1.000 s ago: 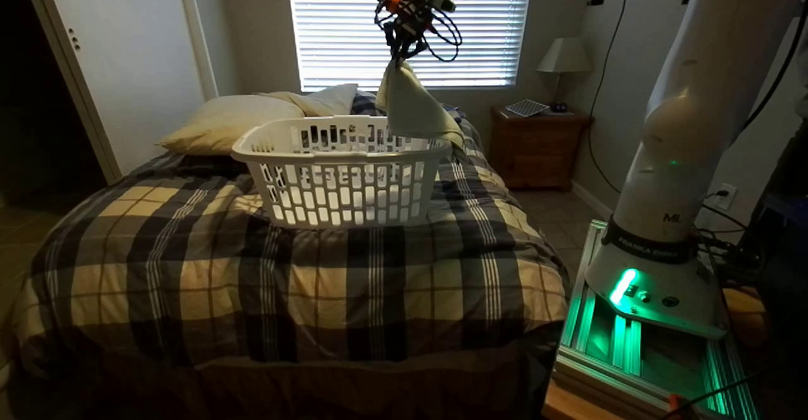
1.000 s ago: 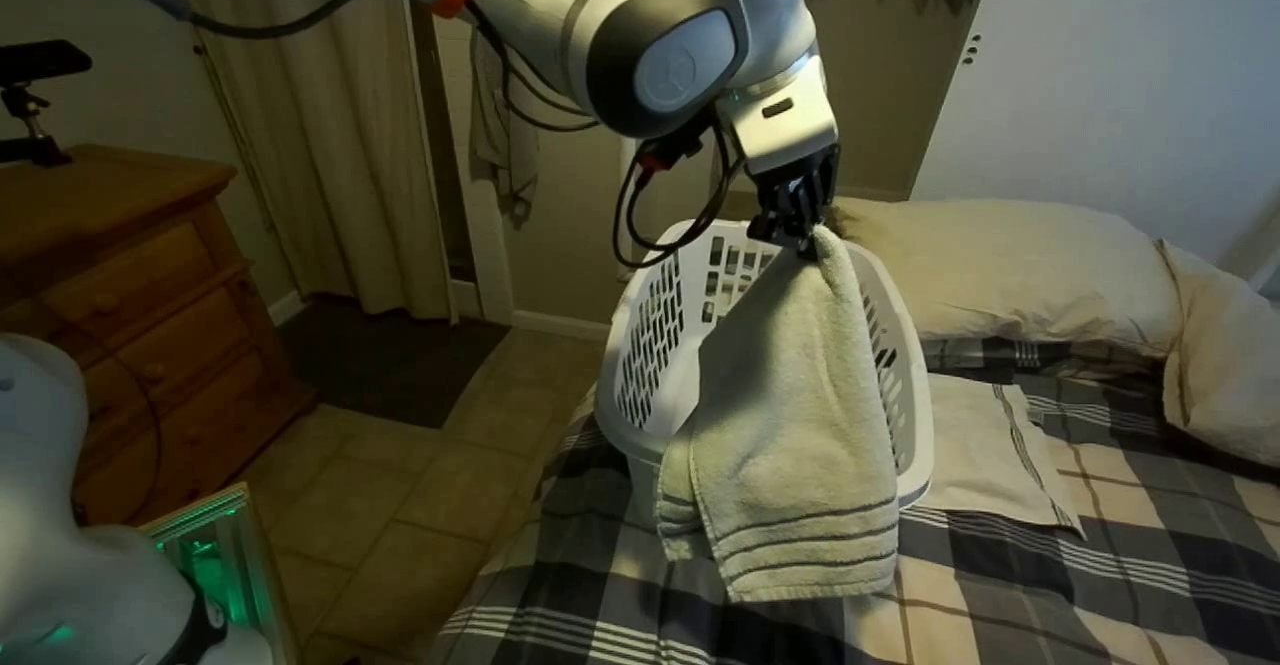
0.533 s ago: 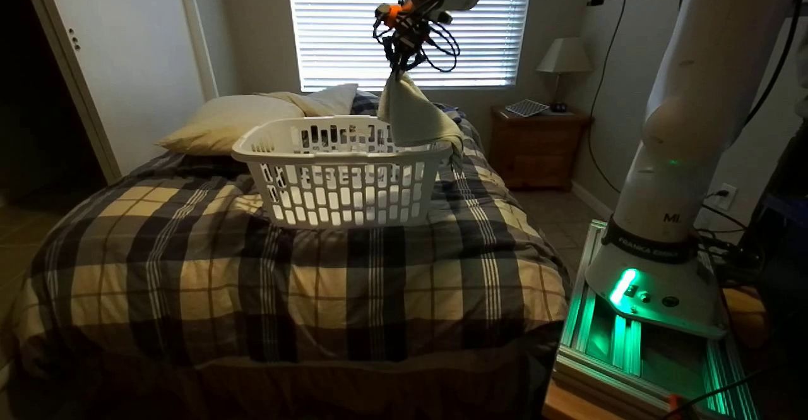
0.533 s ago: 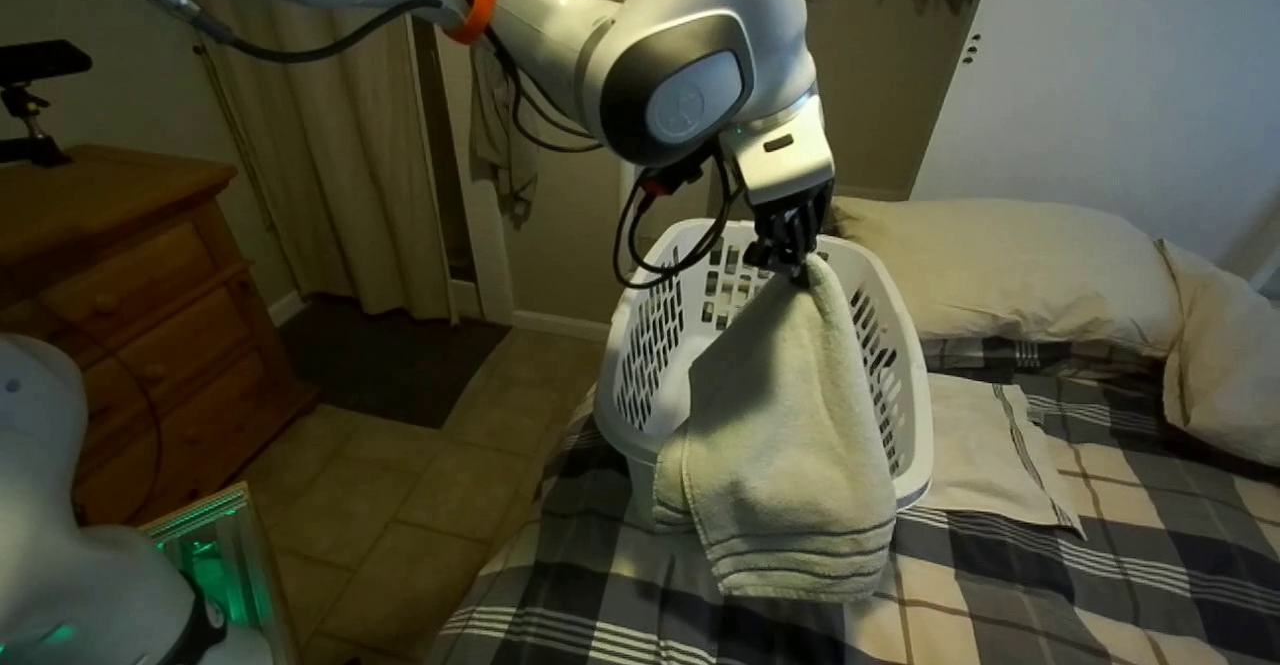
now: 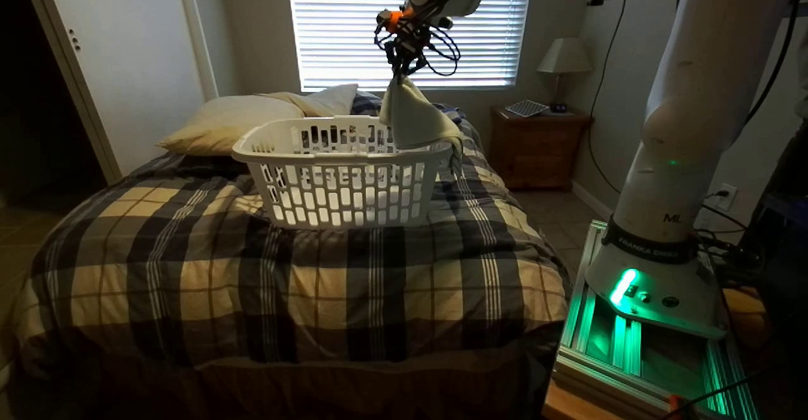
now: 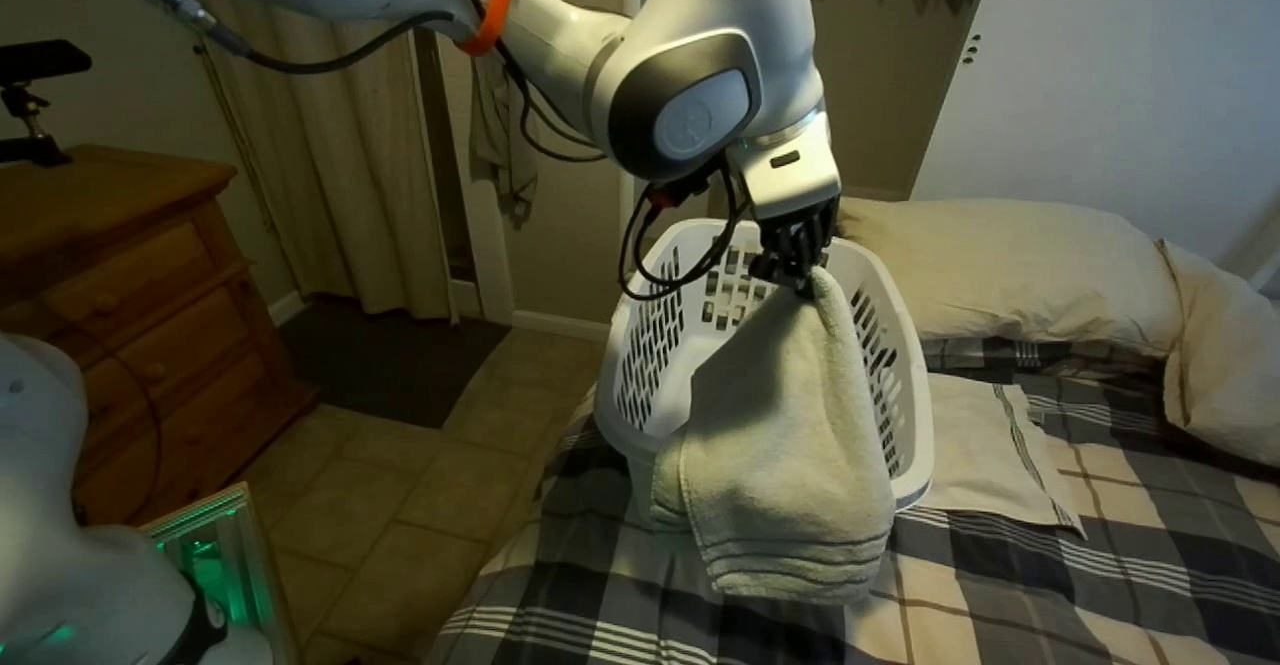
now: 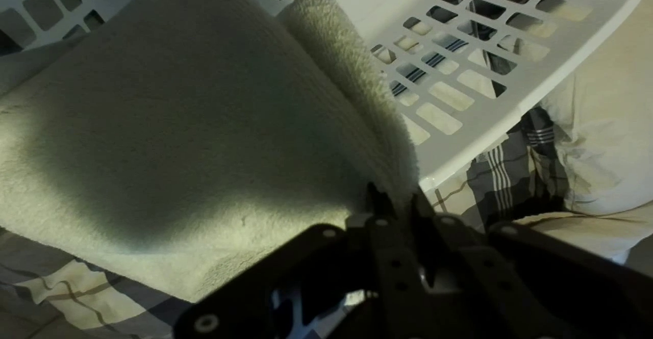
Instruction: Put the towel on the side of the laundry basket
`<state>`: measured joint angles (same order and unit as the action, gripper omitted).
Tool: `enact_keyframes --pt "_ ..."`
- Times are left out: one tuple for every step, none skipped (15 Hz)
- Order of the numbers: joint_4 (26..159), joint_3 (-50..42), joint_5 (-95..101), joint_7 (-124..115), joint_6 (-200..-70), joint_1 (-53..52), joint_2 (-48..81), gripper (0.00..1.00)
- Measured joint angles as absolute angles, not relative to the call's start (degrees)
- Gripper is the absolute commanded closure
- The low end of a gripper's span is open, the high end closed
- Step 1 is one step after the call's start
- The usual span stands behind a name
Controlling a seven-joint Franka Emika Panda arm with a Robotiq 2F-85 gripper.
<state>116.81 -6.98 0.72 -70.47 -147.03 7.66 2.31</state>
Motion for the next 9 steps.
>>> enact_keyframes --pt "116.81 -6.96 0.72 -70.46 -147.03 7.62 2.56 0.58" --pt "116.81 -6.95 0.72 -70.45 -147.03 7.58 2.82 0.51" --pt "116.81 -6.94 0.71 -70.45 -147.03 7.53 3.04 0.45" --pt "116.81 -6.94 0.71 -70.43 -147.03 7.48 3.22 0.38" --pt "116.81 -6.94 0.69 -70.43 -147.03 7.43 3.38 0.31" --pt "116.81 -6.94 0.66 -70.43 -147.03 7.39 3.5 0.24" --pt "116.8 -6.94 0.66 -70.43 -147.03 7.37 3.6 0.16" --pt "116.8 -6.94 0.65 -70.42 -147.03 7.36 3.67 0.1" --pt "116.8 -6.94 0.6 -70.39 -147.03 7.36 3.71 0.02"
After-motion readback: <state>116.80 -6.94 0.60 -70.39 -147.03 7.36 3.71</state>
